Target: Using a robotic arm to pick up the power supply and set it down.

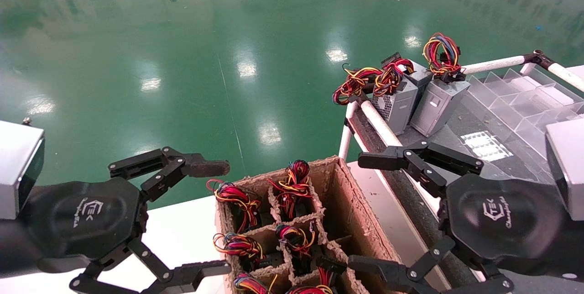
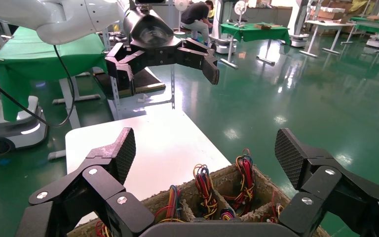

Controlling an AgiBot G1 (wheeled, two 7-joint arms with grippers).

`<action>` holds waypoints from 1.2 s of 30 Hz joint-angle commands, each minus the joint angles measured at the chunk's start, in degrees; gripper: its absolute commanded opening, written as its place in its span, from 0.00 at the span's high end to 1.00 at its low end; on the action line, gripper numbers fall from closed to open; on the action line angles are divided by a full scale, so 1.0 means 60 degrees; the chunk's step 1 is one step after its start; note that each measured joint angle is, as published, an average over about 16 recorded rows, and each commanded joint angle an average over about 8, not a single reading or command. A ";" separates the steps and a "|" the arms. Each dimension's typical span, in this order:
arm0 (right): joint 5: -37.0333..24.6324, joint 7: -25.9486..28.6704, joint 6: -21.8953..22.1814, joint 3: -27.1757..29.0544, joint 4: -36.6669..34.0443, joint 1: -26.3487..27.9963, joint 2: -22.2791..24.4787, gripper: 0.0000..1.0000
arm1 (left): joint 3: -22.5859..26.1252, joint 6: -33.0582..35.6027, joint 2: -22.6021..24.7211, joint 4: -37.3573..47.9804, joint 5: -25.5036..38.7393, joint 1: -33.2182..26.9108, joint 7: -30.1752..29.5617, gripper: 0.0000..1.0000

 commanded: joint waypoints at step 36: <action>0.0000 0.0000 0.0000 0.0000 0.0000 0.0000 0.0000 0.00 | 0.0000 0.0000 0.0000 0.0000 0.0000 0.0000 0.0000 0.00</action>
